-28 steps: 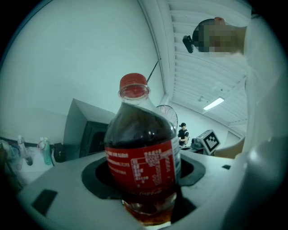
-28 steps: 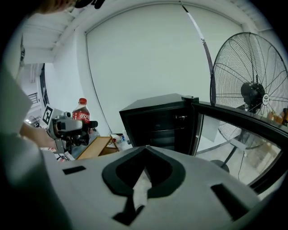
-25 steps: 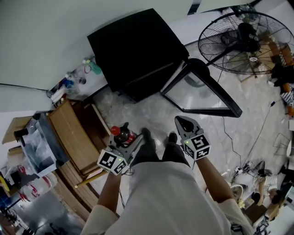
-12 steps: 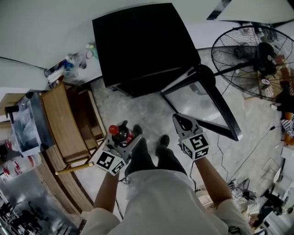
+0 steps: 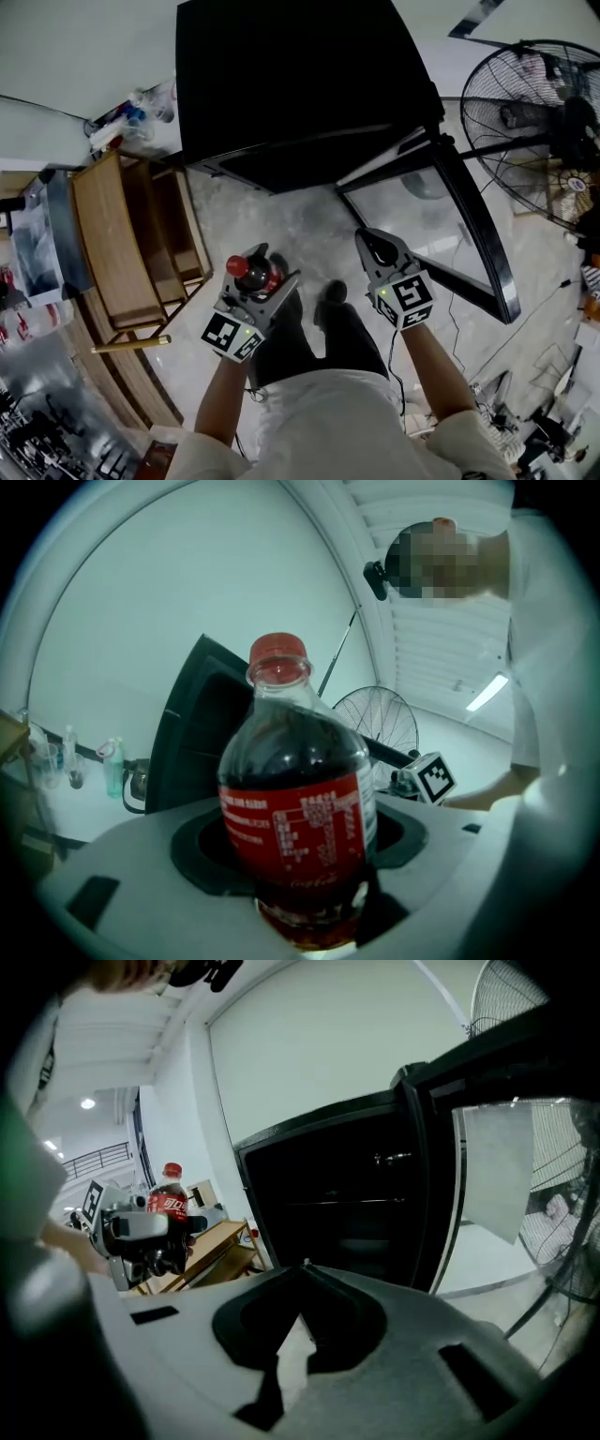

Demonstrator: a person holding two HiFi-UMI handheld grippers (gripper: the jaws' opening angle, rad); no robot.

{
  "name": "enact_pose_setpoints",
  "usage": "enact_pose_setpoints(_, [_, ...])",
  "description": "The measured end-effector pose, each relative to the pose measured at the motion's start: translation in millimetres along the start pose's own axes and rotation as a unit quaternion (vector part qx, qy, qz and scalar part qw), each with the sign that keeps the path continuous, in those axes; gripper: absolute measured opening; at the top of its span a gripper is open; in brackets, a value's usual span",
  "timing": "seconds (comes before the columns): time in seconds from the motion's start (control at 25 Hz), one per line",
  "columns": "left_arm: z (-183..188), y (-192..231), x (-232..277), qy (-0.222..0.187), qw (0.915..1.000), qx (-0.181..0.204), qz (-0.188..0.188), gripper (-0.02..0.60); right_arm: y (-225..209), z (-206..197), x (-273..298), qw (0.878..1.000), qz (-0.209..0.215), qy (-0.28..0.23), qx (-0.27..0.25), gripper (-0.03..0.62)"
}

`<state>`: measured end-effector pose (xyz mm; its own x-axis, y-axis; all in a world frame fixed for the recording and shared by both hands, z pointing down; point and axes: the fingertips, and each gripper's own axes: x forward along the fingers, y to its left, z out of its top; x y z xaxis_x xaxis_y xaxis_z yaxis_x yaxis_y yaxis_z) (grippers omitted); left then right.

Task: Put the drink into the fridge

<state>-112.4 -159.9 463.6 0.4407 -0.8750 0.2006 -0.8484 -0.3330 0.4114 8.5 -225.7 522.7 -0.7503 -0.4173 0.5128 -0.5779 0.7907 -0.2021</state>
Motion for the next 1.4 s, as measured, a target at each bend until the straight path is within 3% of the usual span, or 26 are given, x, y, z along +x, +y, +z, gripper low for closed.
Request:
enact_pose_setpoints(0.4, [-70, 51, 37, -0.012, 0.9996, 0.026, 0.0, 0.304, -23, -40, 69, 0.995, 0.014, -0.028, -0.089, -0.005])
enact_pose_setpoints(0.56, [-96, 72, 56, -0.015, 0.9991, 0.036, -0.014, 0.302, -28, -45, 102, 0.985, 0.011, -0.075, -0.158, -0.005])
enact_pose_setpoints(0.72, [-112, 89, 76, -0.025, 0.9973, 0.063, -0.029, 0.302, -31, -51, 132, 0.979, 0.034, -0.11, -0.171, -0.005])
enact_pose_setpoints(0.88, [-132, 106, 92, -0.027, 0.9933, 0.11, -0.024, 0.302, -37, -67, 166, 0.959, 0.057, -0.138, -0.241, -0.005])
enact_pose_setpoints(1.12, [-181, 137, 124, -0.038, 0.9921, 0.112, -0.042, 0.301, -61, -98, 198, 0.972, 0.047, -0.159, -0.168, -0.003])
enact_pose_setpoints(1.4, [-213, 143, 136, -0.059, 0.9881, 0.131, -0.056, 0.301, -78, -129, 202, 0.968, 0.031, -0.184, -0.169, -0.003])
